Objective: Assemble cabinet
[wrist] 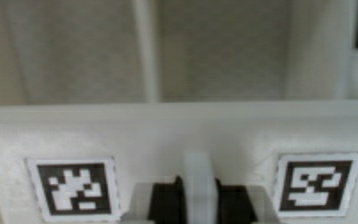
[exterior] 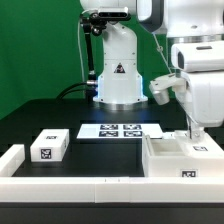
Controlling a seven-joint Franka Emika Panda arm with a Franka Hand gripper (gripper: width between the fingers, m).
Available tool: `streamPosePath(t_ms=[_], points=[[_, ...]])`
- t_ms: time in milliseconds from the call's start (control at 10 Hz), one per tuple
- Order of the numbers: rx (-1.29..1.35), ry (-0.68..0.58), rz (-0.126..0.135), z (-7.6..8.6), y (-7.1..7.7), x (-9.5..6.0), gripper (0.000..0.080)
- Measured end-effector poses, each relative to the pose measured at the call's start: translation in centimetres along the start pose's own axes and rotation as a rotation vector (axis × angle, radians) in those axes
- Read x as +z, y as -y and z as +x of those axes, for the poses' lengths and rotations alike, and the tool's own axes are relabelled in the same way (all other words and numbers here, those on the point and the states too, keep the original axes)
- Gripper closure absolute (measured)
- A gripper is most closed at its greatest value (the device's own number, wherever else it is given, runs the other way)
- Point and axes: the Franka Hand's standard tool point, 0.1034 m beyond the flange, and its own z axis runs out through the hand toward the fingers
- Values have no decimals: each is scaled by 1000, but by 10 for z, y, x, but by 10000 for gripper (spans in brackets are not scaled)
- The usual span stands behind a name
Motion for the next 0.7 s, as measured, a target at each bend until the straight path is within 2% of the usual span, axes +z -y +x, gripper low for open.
streamPosePath(t_ms=[300,700], points=[[6,13,44,-2,-2,2,737],[2,13,47,-3,-1,2,734]])
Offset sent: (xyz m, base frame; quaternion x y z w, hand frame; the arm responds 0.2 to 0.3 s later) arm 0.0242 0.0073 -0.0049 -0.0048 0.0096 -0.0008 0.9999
